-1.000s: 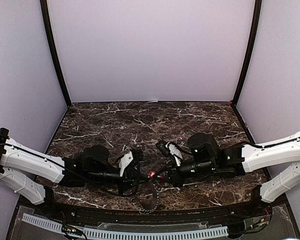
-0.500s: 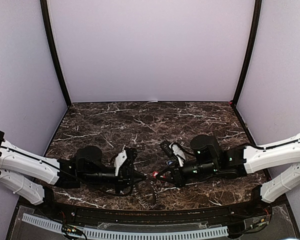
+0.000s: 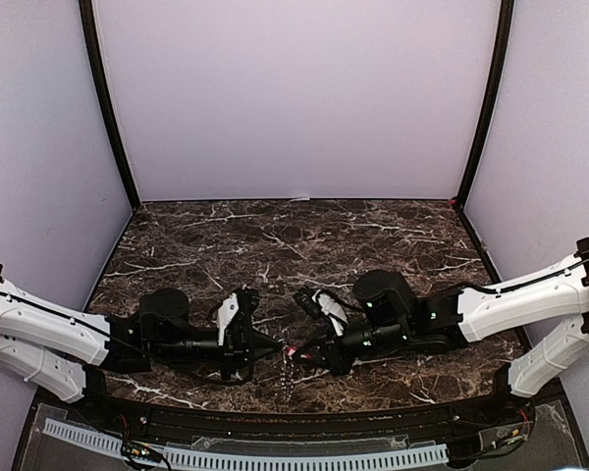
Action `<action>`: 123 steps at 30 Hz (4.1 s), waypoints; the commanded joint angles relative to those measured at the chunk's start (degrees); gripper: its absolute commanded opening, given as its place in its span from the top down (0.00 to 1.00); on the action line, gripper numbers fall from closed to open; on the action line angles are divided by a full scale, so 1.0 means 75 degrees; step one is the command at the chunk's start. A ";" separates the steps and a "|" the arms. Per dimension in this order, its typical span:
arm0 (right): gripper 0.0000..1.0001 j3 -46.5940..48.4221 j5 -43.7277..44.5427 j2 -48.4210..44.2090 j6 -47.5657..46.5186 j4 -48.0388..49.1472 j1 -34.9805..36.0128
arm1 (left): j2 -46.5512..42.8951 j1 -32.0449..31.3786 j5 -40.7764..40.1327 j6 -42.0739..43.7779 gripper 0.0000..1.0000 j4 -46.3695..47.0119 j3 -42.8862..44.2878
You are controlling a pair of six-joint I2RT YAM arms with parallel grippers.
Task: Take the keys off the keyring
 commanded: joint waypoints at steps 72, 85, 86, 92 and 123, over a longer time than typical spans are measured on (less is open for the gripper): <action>1.00 -0.0470 0.1241 -0.0810 0.0239 0.0676 0.0186 | 0.0567 0.0113 0.0275 -0.0867 0.62 -0.4517 0.2581; 1.00 -0.0538 0.1415 -0.0949 0.0281 0.0582 0.0194 | 0.0484 0.0082 0.0139 -0.0717 0.98 -0.4306 0.2556; 1.00 -0.0561 0.1478 -0.0992 0.0291 0.0548 0.0194 | 0.0408 0.0086 0.0076 -0.0726 1.00 -0.4243 0.2496; 1.00 -0.0631 0.1674 -0.1201 0.0292 0.0327 0.0187 | -0.0014 0.0080 -0.0041 -0.0752 1.00 -0.3747 0.2110; 1.00 -0.0047 0.0902 -0.0108 -0.0328 0.0882 0.0957 | -0.0817 0.0092 -0.0627 -0.1679 1.00 -0.0242 0.1108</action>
